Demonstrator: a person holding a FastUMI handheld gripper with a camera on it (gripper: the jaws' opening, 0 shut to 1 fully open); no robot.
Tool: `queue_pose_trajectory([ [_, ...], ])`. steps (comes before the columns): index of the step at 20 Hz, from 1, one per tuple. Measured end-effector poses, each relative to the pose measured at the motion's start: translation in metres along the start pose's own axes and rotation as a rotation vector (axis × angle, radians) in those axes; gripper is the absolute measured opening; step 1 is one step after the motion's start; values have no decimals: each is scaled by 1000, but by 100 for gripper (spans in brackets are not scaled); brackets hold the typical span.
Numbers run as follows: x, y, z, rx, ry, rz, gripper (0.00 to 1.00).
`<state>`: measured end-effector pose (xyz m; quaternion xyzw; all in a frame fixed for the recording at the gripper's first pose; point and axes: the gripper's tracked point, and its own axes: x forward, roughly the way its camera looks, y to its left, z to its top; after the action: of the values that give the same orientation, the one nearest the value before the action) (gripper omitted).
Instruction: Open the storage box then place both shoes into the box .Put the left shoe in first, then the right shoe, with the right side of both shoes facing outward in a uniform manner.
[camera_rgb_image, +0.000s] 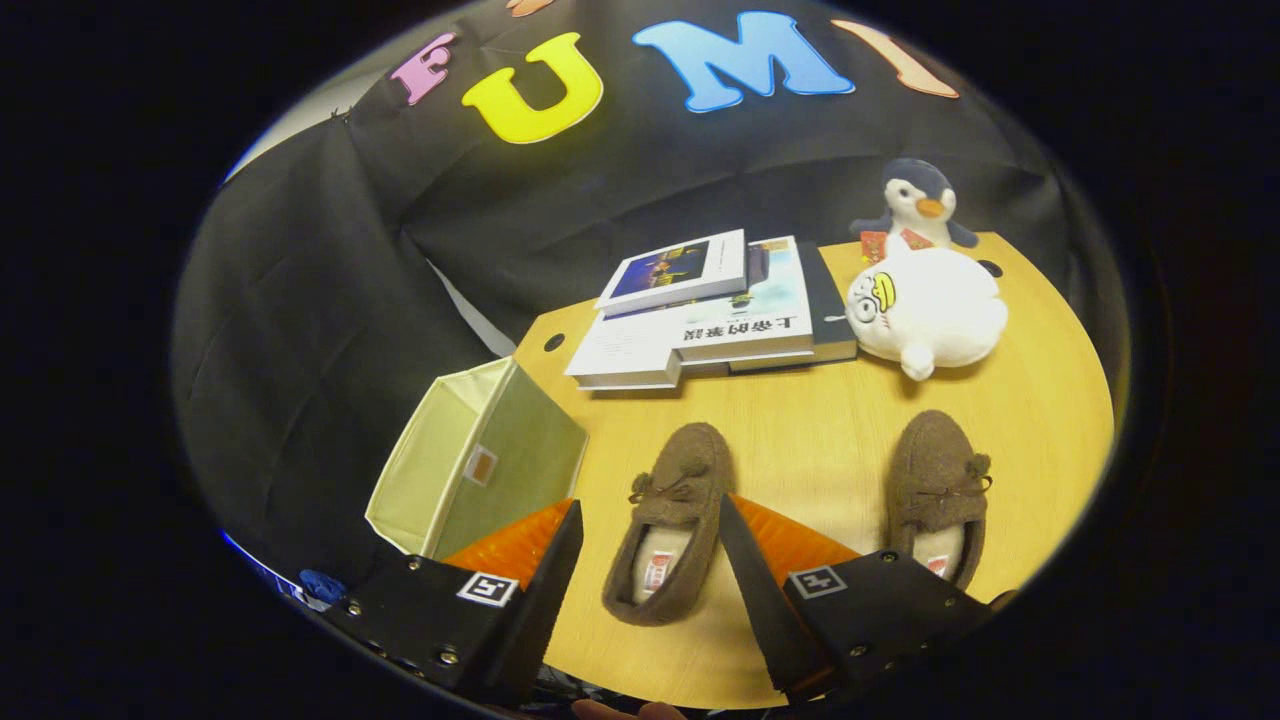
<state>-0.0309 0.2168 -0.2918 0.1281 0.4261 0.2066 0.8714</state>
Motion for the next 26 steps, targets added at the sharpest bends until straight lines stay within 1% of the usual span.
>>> queue_pose_trajectory([
  [2, 2, -18, -15, -7, 20, -30, 83],
  [8, 35, -35, -55, 26, 126, -75, 83],
  [10, 47, -39, -62, 30, 158, -93, 83],
  [12, 61, -46, -69, 8, 192, -125, 83],
  [15, 83, -53, -68, -6, 217, -170, 84],
  [16, 94, -56, -67, -14, 219, -185, 80],
  [17, 101, -59, -65, -28, 223, -202, 80],
  [19, 111, -62, -70, -54, 261, -222, 76],
  [20, 114, -55, -71, -57, 272, -194, 68],
  [22, 115, -50, -67, -75, 270, -198, 25],
  [23, 117, -57, -67, -93, 257, -232, 24],
  [24, 113, -53, -63, -92, 252, -238, 4],
  [26, 109, -49, -61, -95, 253, -231, 5],
])
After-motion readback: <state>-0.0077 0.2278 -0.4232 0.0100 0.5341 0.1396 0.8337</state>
